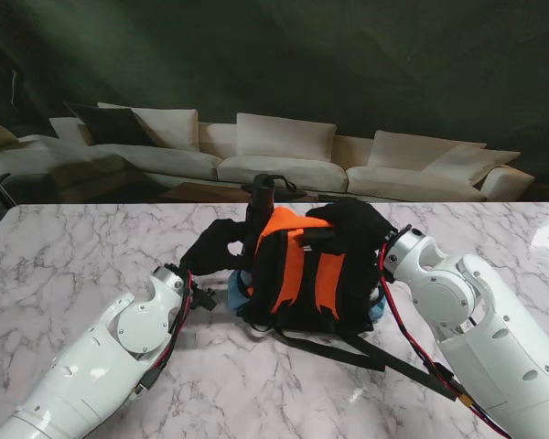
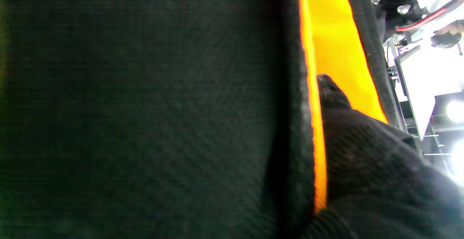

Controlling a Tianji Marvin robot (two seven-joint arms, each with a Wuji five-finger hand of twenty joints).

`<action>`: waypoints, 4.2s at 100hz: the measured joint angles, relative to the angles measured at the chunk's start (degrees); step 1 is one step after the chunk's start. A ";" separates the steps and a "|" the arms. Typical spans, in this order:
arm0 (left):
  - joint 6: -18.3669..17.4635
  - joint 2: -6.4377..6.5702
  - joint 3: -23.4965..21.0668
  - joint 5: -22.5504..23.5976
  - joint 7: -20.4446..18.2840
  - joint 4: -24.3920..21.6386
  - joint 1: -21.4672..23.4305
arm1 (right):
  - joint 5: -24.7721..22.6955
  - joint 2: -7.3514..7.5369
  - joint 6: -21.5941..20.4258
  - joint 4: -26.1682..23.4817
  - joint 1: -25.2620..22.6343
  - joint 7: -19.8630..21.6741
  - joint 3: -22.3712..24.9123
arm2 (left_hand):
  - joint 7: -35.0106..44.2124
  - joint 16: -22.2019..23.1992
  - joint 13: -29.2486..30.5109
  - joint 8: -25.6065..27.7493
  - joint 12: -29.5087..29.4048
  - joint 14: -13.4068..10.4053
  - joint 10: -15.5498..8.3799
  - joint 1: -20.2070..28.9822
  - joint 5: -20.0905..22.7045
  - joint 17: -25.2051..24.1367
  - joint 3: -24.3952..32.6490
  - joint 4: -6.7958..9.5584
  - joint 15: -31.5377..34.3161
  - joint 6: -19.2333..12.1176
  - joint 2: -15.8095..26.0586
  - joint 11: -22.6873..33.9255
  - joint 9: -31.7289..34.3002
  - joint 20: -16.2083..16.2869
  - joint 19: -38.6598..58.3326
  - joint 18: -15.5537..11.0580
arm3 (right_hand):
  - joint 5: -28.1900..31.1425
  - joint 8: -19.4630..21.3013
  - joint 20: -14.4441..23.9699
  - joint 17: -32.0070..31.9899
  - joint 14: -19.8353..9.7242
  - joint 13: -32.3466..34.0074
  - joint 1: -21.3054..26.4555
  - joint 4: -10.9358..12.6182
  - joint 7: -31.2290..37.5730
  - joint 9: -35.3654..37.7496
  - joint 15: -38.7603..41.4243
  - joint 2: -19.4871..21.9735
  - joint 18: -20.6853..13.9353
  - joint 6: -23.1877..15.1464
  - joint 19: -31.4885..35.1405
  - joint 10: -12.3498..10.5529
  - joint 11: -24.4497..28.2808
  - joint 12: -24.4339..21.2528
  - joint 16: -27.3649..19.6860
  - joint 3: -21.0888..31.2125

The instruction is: Put the umbrella and water cup into the side pockets of the backpack

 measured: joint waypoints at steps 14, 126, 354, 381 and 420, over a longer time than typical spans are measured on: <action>0.06 -0.22 1.43 0.15 0.63 0.65 -1.31 | 0.01 0.04 0.00 0.17 0.13 -0.10 -0.09 | 0.03 -0.52 0.11 0.03 -0.15 -0.02 0.00 0.00 0.02 0.10 -0.01 0.00 0.00 0.00 -0.04 0.00 0.00 0.58 1.44 -0.54 | 0.00 0.00 0.00 -0.01 0.00 0.00 0.00 0.00 0.00 0.00 0.00 0.00 0.00 0.00 0.00 0.00 0.00 0.00 0.00 0.00; -5.72 3.71 0.10 13.92 -3.92 3.95 -2.46 | 0.05 -0.02 -0.26 0.43 0.66 0.38 -1.25 | 0.05 -1.30 2.21 0.68 -1.00 -1.27 -6.36 -0.17 -0.12 3.22 -0.98 0.00 -1.64 -9.21 -0.05 -2.38 -2.11 0.63 5.76 -0.60 | 0.00 -0.15 0.00 -0.02 0.00 0.00 0.01 0.00 0.00 0.00 -0.09 0.00 -0.01 -0.24 -0.20 0.00 0.00 0.00 0.00 -0.49; 12.60 7.64 2.44 11.20 -34.15 -7.57 -9.16 | 1.77 -0.13 -1.38 1.24 1.55 0.42 -2.67 | -9.74 -7.53 -8.87 19.90 -10.83 9.75 9.39 3.15 -2.35 1.98 3.95 0.00 -9.73 -10.94 1.14 2.73 -34.46 -4.25 -8.78 7.69 | 0.00 -0.15 0.00 -0.72 0.00 0.00 0.02 0.00 0.00 -0.01 -0.68 0.00 -0.02 -0.36 -0.24 0.00 -0.04 0.03 0.00 -0.52; 15.28 7.18 2.21 16.88 -25.83 -7.49 -8.01 | 1.77 -0.20 -1.42 1.24 1.53 0.26 -2.58 | -12.14 -5.41 -3.32 19.02 -0.35 9.84 7.36 3.05 -2.39 3.87 2.10 0.00 -7.35 -13.30 2.86 9.51 -23.81 -4.28 -7.04 7.76 | -0.01 -0.15 0.00 -0.72 0.00 0.00 0.02 0.00 0.00 -0.01 -0.74 0.00 -0.02 -0.37 -0.28 0.00 -0.08 0.03 0.00 -0.52; 17.05 7.14 4.72 9.22 -33.15 -5.64 -10.41 | 1.98 -0.24 -1.56 1.49 1.59 0.26 -2.81 | -16.68 -2.07 -2.07 16.39 3.15 9.92 7.08 4.48 -2.47 3.07 -1.44 -0.01 -5.54 -10.04 7.84 12.69 -21.09 -4.28 -5.59 8.56 | -0.01 -0.15 0.00 -0.73 0.00 0.00 0.02 0.00 0.00 -0.02 -0.74 0.00 -0.02 -0.37 -0.60 0.00 -0.09 0.03 0.00 -0.61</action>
